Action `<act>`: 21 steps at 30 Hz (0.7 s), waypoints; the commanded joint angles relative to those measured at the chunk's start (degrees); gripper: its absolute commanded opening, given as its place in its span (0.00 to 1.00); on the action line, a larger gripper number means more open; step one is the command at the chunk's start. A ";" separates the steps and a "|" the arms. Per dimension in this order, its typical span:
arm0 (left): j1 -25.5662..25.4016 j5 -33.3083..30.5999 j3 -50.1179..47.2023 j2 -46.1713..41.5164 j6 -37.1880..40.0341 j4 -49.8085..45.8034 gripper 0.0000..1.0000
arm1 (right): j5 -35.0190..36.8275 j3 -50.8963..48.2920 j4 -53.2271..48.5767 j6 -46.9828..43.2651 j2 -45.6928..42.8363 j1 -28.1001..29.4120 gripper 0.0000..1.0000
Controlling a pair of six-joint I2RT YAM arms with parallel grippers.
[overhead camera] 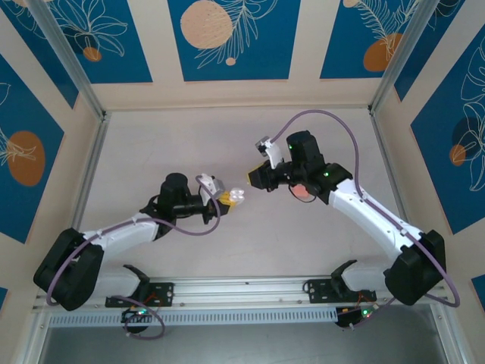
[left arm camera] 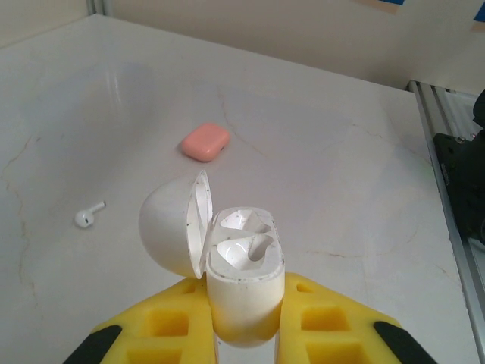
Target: Insert the wireless bluetooth earbuds into the charging case
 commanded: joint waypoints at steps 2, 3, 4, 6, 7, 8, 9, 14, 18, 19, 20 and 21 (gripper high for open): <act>-1.41 2.64 2.29 1.05 2.01 3.60 0.17 | -1.36 -1.61 0.01 -4.57 -0.95 2.24 0.23; -1.61 2.65 2.57 1.16 1.92 3.64 0.17 | -1.25 -1.75 -0.08 -4.87 -0.79 2.56 0.22; -1.80 2.65 2.74 1.30 1.68 3.92 0.17 | -1.13 -1.80 -0.09 -5.03 -0.65 2.78 0.23; -2.06 2.59 2.80 1.35 0.87 5.08 0.17 | -0.74 -2.16 -0.02 -4.96 -0.38 3.07 0.22; -2.24 2.34 2.67 1.27 0.39 5.90 0.17 | -0.56 -2.30 0.15 -4.88 -0.23 3.13 0.23; -2.32 2.17 2.63 1.23 0.01 6.78 0.17 | -0.49 -2.55 0.32 -4.84 -0.07 3.15 0.22; -2.42 2.04 2.54 1.19 -0.32 7.37 0.17 | -0.35 -2.80 0.64 -4.71 -0.01 3.23 0.22; -2.85 1.86 2.67 1.33 -1.31 8.96 0.17 | -1.13 -3.79 2.34 -4.21 0.39 3.42 0.22; -3.01 1.77 2.76 1.27 -2.10 9.72 0.17 | -0.98 -3.98 2.40 -4.34 0.93 3.74 0.22; -3.02 1.77 2.79 1.26 -2.28 9.94 0.17 | -0.80 -3.95 2.45 -4.34 1.03 3.81 0.22; -3.11 1.69 2.76 1.26 -2.47 10.16 0.17 | -0.61 -4.08 2.54 -4.34 1.07 3.81 0.22; -3.13 1.70 2.73 1.26 -2.61 10.37 0.17 | -0.55 -4.15 2.61 -4.35 1.20 3.85 0.22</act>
